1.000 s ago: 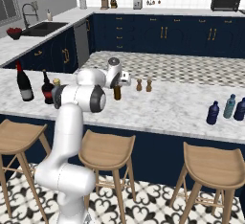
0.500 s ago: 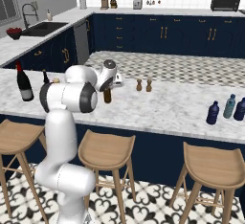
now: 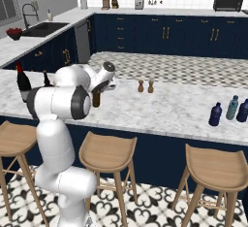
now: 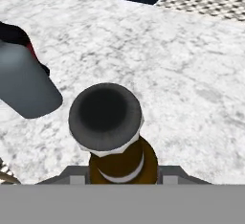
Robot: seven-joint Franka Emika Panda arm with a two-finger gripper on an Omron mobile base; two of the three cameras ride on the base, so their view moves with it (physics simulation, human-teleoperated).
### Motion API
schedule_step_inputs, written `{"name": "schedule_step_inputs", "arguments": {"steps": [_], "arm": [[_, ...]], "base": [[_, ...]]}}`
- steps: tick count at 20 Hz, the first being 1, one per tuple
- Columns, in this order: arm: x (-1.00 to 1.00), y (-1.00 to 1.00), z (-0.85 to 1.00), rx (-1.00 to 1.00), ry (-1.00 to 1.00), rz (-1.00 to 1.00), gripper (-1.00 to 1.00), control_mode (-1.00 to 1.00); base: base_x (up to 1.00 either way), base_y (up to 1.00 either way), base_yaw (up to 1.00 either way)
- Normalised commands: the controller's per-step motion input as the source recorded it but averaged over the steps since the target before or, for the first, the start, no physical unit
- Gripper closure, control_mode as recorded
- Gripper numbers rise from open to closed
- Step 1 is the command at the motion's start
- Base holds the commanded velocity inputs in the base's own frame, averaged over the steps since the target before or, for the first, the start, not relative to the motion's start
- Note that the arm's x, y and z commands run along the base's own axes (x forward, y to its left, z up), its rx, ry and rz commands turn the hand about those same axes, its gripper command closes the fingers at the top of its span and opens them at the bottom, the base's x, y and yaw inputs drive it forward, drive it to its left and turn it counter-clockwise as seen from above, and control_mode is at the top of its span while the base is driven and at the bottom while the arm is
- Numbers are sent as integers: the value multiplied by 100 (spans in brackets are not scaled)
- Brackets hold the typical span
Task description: Move the plastic bottles in the middle to the plastics group, and the glass bottles in the middle to the glass group.
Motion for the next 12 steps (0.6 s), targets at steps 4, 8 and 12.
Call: {"name": "schedule_step_inputs", "arguments": {"steps": [4, 8, 12], "arm": [[-21, 57, 0, 0, 4, 10, 100, -100], [-4, 61, 0, 0, -2, 9, 100, -100], [0, 50, -6, 0, 0, 8, 100, -100]], "base": [[0, 0, 0], [0, 0, 0], [0, 0, 0]]}}
